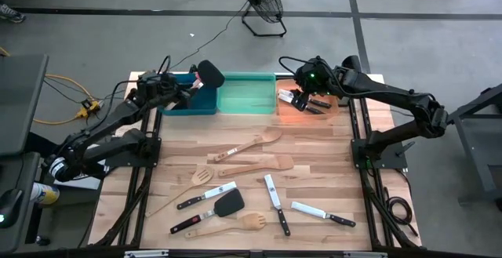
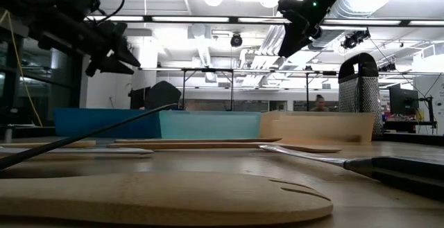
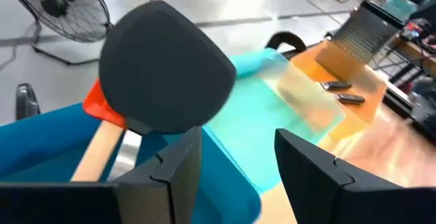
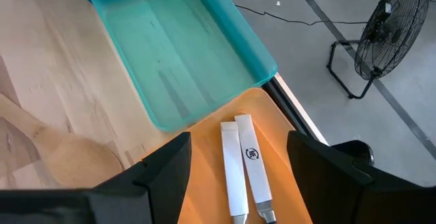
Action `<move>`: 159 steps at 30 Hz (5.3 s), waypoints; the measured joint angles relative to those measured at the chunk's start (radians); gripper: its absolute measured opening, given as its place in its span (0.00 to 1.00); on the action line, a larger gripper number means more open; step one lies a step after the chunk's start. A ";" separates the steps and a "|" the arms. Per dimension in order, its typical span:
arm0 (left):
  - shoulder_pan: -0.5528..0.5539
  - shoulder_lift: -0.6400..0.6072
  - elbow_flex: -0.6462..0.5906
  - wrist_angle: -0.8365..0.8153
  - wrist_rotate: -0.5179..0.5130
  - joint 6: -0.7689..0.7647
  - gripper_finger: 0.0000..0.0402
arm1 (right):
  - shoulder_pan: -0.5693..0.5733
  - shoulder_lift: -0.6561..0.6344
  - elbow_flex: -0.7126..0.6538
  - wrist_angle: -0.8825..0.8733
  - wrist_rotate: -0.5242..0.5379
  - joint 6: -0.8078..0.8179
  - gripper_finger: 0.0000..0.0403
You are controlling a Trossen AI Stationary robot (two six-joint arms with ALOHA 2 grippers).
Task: Pick & Place Kitchen Items
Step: Put the knife into the orange bin
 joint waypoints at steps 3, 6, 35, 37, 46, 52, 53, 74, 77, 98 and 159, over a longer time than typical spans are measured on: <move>0.000 0.000 0.051 -0.083 0.039 0.012 0.42 | 0.000 0.000 0.000 0.000 0.000 0.014 0.58; 0.000 0.000 0.101 -0.170 0.069 0.029 0.41 | 0.000 0.000 0.000 -0.001 0.000 0.037 0.58; -0.785 0.004 0.237 -0.385 -0.428 -0.314 0.36 | 0.076 0.000 0.000 -0.233 -0.327 0.156 0.58; -0.831 0.010 0.237 -0.376 -0.477 -0.345 0.36 | 0.110 0.000 0.000 -0.272 -0.348 0.170 0.58; -0.947 0.024 0.238 -0.374 -0.613 -0.414 0.36 | 0.329 0.000 0.000 -0.419 -0.365 0.252 0.58; -0.951 0.042 0.238 -0.374 -0.607 -0.442 0.36 | 0.497 0.000 0.000 -0.461 -0.331 0.385 0.58; -0.951 0.044 0.237 -0.381 -0.603 -0.439 0.36 | 0.524 0.000 0.000 -0.462 -0.315 0.415 0.58; -0.949 0.053 0.237 -0.384 -0.489 -0.337 0.36 | 0.980 0.000 -0.014 -0.483 -0.167 1.259 0.58; -0.949 0.053 0.237 -0.384 -0.459 -0.315 0.36 | 1.048 0.000 -0.055 -0.476 -0.213 1.390 0.58; -0.949 0.053 0.237 -0.448 -0.403 -0.277 0.36 | 1.388 0.104 -0.222 -0.105 -0.347 1.495 0.58; -0.949 0.053 0.237 -0.495 -0.410 -0.261 0.36 | 1.466 0.503 -0.160 -0.074 -0.151 1.452 0.16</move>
